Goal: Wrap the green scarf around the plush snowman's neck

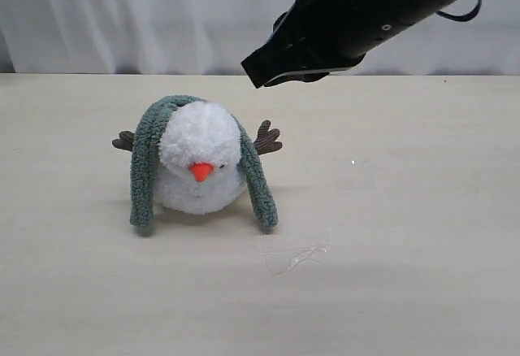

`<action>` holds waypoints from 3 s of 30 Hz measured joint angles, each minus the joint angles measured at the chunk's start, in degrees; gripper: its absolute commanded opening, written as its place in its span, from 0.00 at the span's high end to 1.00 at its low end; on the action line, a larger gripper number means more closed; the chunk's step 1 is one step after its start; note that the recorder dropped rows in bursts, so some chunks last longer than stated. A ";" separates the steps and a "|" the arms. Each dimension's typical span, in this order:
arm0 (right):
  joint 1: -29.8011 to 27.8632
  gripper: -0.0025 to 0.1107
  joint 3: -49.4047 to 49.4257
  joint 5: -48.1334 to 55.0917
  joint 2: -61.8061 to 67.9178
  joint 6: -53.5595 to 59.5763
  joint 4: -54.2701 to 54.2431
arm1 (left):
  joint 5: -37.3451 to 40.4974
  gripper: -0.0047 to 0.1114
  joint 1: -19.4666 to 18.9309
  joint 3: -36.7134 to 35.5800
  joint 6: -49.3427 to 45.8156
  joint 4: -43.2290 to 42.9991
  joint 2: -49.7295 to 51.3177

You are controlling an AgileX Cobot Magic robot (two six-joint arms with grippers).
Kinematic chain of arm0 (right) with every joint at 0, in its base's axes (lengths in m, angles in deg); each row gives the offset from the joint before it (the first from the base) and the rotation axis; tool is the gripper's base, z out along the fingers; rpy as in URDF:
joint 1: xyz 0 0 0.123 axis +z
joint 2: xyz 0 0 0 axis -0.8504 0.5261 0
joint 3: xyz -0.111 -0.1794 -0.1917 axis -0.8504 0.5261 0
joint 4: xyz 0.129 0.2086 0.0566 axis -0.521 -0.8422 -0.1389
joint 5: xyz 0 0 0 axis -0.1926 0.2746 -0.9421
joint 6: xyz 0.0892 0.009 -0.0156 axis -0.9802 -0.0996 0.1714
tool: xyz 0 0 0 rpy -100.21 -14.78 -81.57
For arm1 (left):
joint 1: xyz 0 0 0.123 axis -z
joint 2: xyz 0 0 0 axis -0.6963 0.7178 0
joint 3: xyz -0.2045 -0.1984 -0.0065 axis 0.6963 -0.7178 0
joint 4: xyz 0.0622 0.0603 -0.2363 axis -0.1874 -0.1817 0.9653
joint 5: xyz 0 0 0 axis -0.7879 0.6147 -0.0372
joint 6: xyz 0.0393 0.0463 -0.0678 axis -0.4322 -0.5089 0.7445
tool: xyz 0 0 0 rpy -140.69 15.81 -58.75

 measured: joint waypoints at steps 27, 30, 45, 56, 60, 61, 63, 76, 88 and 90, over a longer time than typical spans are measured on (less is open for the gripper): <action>0.00 0.94 19.09 -13.76 -19.91 4.68 -6.02 | -19.17 0.96 0.00 0.00 -0.02 7.28 0.00; 0.00 0.94 19.09 -13.76 -19.91 4.78 -6.37 | -28.24 0.96 0.00 0.00 0.08 12.60 0.00; 0.00 0.94 19.09 -12.89 -19.91 4.78 -6.62 | -39.49 0.96 0.00 6.00 45.86 -14.91 7.41; 0.00 0.94 19.09 -13.13 -16.33 5.13 -7.82 | -64.51 0.96 0.00 14.72 46.62 -37.07 45.88; 0.00 0.94 19.09 -13.35 -14.06 9.89 -11.87 | -73.70 0.96 0.00 16.86 38.58 -39.49 62.45; 0.00 0.94 19.09 -13.25 -13.34 11.07 -13.13 | -74.38 0.96 0.00 17.75 37.71 -39.38 66.34; 0.00 0.94 19.09 -12.99 -12.02 12.68 -14.77 | -74.82 0.96 0.00 19.77 36.60 -39.15 72.73; 0.00 0.94 18.61 -20.96 -2.83 15.89 -15.68 | -88.01 0.82 0.46 30.58 20.46 -40.43 100.46; -0.70 0.94 1.27 -21.29 10.02 1.47 -2.84 | -84.71 0.34 0.94 35.49 22.42 -39.73 104.05; -1.49 0.94 -2.59 -20.47 11.67 -0.44 -2.29 | -78.89 0.34 0.94 38.28 27.09 -42.61 103.91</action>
